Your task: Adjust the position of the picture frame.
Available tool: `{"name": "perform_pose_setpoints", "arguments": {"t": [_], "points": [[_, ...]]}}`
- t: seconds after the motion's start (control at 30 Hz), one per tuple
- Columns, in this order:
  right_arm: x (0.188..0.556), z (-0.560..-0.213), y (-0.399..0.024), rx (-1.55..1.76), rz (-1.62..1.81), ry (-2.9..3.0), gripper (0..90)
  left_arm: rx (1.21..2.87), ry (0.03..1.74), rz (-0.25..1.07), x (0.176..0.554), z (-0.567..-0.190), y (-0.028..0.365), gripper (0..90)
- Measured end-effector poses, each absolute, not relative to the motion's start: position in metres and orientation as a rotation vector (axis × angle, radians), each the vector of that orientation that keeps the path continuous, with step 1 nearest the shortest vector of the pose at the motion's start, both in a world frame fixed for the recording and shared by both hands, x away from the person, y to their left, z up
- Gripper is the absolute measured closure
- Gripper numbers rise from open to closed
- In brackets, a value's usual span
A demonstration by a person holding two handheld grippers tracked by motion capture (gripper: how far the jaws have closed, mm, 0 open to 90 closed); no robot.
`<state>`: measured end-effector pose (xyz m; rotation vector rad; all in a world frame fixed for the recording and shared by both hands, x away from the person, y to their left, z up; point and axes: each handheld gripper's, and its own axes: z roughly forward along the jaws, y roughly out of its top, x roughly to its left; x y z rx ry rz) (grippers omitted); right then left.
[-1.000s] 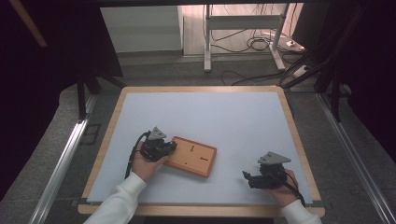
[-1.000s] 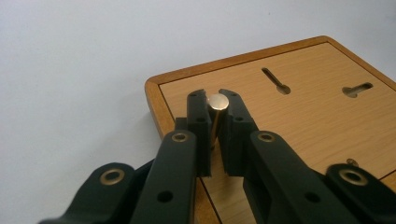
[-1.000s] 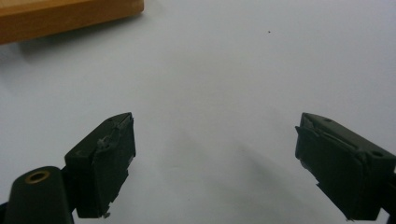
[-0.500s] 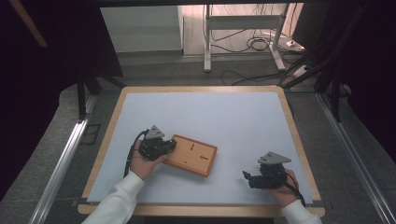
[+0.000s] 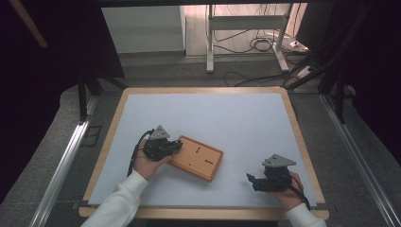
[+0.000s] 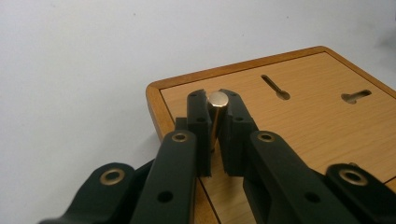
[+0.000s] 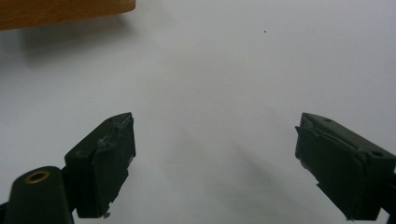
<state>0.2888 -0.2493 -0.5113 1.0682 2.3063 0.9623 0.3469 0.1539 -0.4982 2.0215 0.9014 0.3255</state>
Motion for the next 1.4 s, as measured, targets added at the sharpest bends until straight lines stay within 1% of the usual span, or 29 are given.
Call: {"name": "perform_pose_setpoints", "arguments": {"t": [0.47, 0.87, 1.17, 1.4], "points": [[0.286, -0.511, -0.253, 1.080, 0.958, 2.294, 12.2, 2.060, 0.797, 0.321, 0.356, -0.500, 0.148, 84.7], [0.285, -0.510, -0.255, 1.082, 0.953, 2.291, 12.2, 2.071, 0.730, 0.290, 0.361, -0.499, 0.143, 84.7], [0.283, -0.510, -0.258, 1.090, 0.954, 2.280, 12.2, 2.091, 0.625, 0.268, 0.370, -0.498, 0.131, 84.6], [0.281, -0.510, -0.261, 1.099, 0.950, 2.274, 12.2, 2.122, 0.568, 0.241, 0.377, -0.503, 0.111, 84.5]]}}
